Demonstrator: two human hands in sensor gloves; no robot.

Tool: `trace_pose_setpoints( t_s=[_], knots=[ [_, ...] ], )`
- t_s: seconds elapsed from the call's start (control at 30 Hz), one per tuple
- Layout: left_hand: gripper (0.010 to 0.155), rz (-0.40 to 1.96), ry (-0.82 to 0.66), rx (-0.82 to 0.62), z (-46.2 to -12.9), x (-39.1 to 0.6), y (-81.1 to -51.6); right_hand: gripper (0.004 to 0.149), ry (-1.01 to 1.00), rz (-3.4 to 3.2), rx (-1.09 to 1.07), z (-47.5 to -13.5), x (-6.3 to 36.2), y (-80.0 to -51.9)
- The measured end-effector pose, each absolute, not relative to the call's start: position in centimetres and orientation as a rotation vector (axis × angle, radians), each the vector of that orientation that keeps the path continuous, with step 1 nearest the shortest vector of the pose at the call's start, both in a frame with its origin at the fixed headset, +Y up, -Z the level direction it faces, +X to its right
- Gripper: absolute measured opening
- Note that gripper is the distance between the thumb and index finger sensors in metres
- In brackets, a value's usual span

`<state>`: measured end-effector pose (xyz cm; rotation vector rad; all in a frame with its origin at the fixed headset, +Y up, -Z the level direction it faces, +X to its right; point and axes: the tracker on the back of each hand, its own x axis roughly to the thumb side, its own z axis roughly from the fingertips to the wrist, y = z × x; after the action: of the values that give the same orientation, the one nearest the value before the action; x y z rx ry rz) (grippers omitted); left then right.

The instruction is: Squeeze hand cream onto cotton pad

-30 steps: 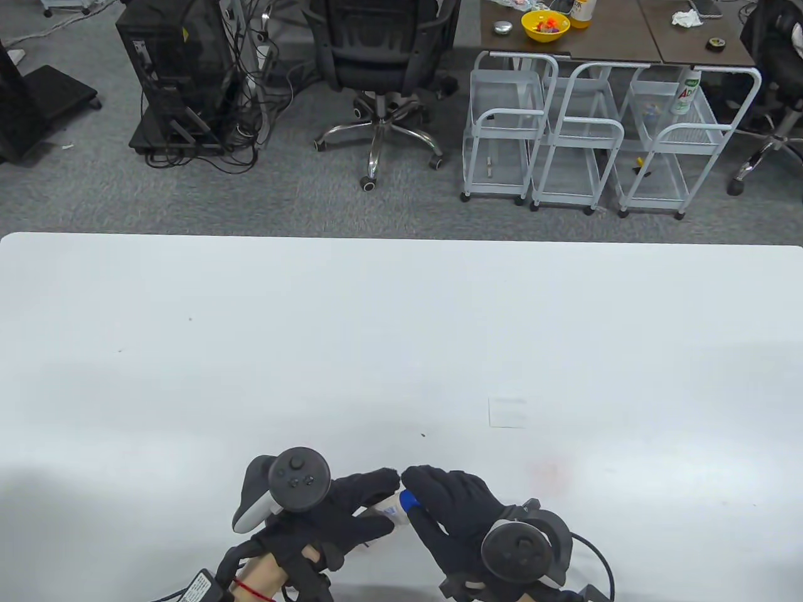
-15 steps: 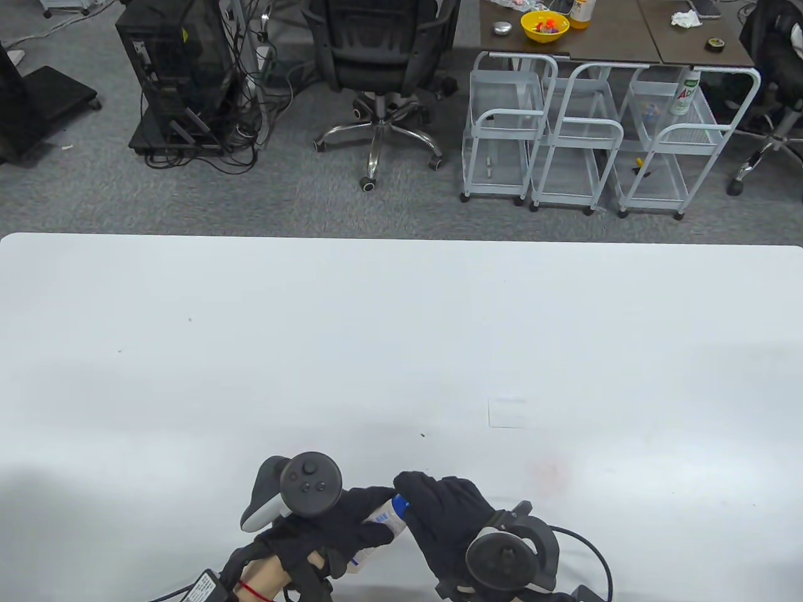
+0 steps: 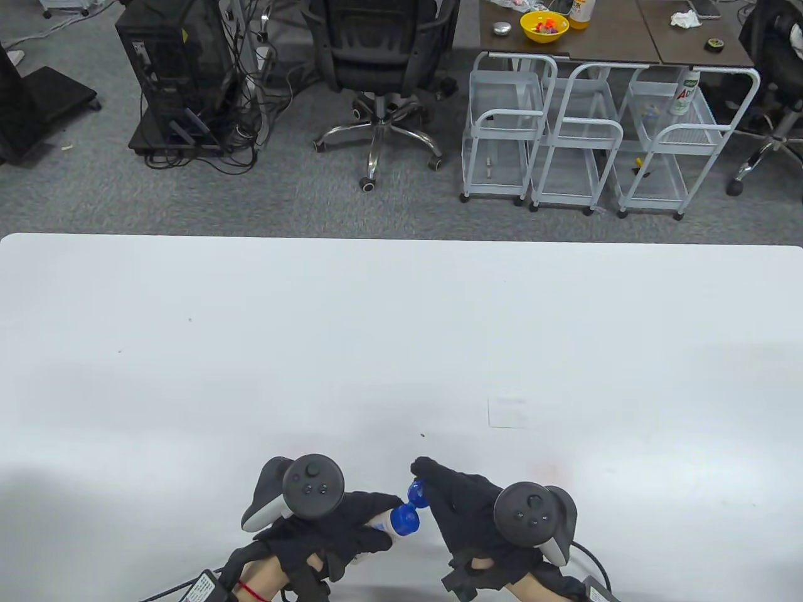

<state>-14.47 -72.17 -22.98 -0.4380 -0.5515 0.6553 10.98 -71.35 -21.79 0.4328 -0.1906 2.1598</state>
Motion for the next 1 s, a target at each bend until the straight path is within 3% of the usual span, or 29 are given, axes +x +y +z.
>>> trace_pose_setpoints(
  t_s=[0.17,0.3,0.57,0.83,1.0],
  knots=[
    [0.057,0.883,-0.418,-0.466,-24.4,-16.5,-72.7,0.055,-0.245,2.246,0.324,-23.0,13.9,-70.1],
    [0.057,0.935,-0.335,-0.38,-25.2,-18.1,-72.6,0.058,-0.287,2.381,0.295,-24.2,15.4,-68.8],
    [0.056,0.96,-0.214,-0.263,-25.6,-20.0,-72.2,0.057,-0.263,2.831,0.196,-30.4,17.1,-68.0],
    [0.057,0.905,-0.182,-0.254,-25.7,-20.1,-72.2,0.055,0.089,2.957,0.004,-36.4,17.8,-71.5],
    [0.057,0.89,-0.187,-0.261,-25.7,-20.0,-72.3,0.052,0.198,2.994,-0.091,-38.1,17.3,-74.2]
  ],
)
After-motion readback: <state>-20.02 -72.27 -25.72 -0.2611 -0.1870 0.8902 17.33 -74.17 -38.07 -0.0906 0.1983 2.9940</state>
